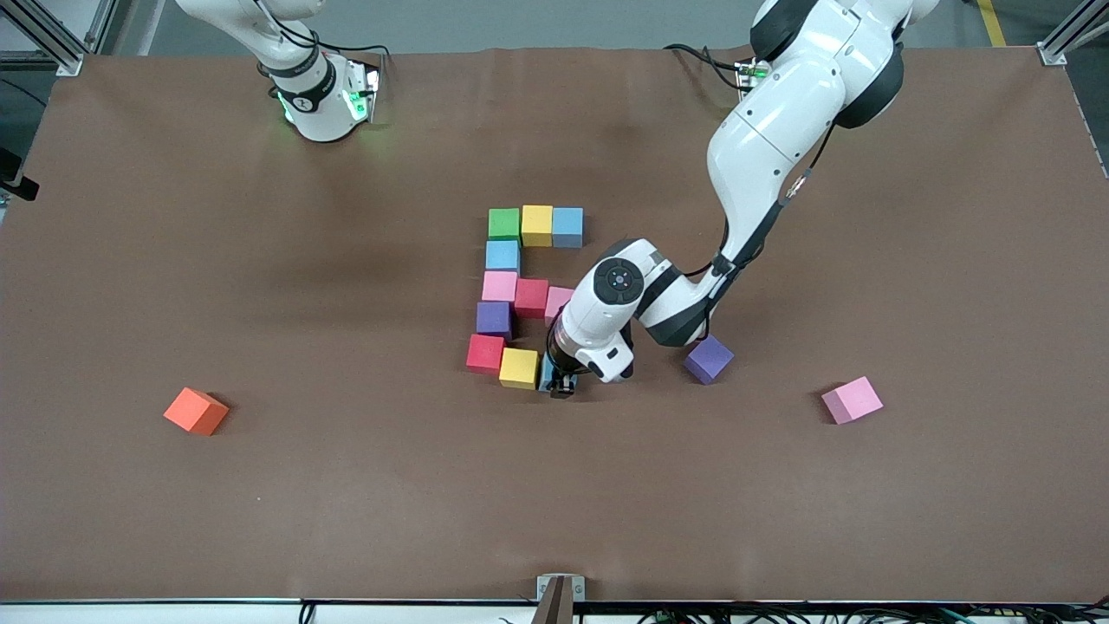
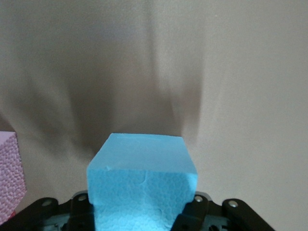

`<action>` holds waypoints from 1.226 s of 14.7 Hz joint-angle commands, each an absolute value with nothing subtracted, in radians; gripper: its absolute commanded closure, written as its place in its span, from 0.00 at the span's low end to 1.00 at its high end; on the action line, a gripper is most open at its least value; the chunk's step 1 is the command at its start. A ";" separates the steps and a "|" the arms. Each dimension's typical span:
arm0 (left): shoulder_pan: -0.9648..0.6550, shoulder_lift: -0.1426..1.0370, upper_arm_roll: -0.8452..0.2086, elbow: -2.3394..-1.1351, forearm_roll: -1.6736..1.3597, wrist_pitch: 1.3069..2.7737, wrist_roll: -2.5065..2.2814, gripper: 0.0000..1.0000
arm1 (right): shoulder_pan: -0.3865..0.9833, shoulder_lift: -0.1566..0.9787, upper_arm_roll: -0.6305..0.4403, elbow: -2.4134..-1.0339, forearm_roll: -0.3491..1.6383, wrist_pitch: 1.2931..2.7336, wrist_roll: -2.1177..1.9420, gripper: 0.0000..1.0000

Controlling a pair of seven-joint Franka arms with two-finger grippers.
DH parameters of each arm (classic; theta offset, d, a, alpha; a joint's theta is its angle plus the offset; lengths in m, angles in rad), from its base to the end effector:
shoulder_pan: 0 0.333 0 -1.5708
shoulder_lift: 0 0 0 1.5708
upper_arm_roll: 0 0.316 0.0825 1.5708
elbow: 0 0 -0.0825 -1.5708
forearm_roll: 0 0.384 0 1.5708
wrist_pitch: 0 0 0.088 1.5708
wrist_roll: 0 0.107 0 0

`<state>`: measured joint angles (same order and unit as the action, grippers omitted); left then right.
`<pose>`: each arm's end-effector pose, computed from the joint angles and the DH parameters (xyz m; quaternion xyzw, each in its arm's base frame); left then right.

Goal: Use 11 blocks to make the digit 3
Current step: 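Lower the cyan cube beside the yellow cube with the left gripper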

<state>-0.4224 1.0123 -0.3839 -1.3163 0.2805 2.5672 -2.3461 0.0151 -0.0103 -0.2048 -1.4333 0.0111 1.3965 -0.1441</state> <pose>0.5824 -0.4973 0.1790 0.7065 0.6883 -0.0554 0.1551 0.5227 -0.0997 0.6786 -0.9996 0.0219 0.0121 0.0087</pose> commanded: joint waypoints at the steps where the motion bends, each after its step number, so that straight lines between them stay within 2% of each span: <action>1: -0.456 1.077 -0.376 -1.316 0.256 2.600 -2.355 0.87 | 0.006 -0.009 -0.201 -1.420 -0.009 1.387 -0.144 0.00; 7: -0.454 1.078 -0.376 -1.316 0.255 2.628 -2.349 0.79 | 0.006 -0.009 -0.201 -1.420 -0.009 1.387 -0.144 0.00; 8: -0.454 1.078 -0.376 -1.316 0.256 2.629 -2.347 0.69 | 0.006 -0.009 -0.201 -1.420 -0.009 1.387 -0.144 0.00; 9: -0.453 1.078 -0.376 -1.316 0.256 2.634 -2.339 0.42 | 0.006 -0.009 -0.201 -1.420 -0.009 1.387 -0.144 0.00; 10: -0.449 1.077 -0.376 -1.316 0.262 2.635 -2.336 0.00 | 0.006 -0.009 -0.201 -1.420 -0.009 1.387 -0.144 0.00; 18: -0.440 1.062 -0.377 -1.316 0.259 2.649 -2.316 0.00 | 0.011 -0.011 -0.196 -1.420 -0.002 1.385 -0.141 0.00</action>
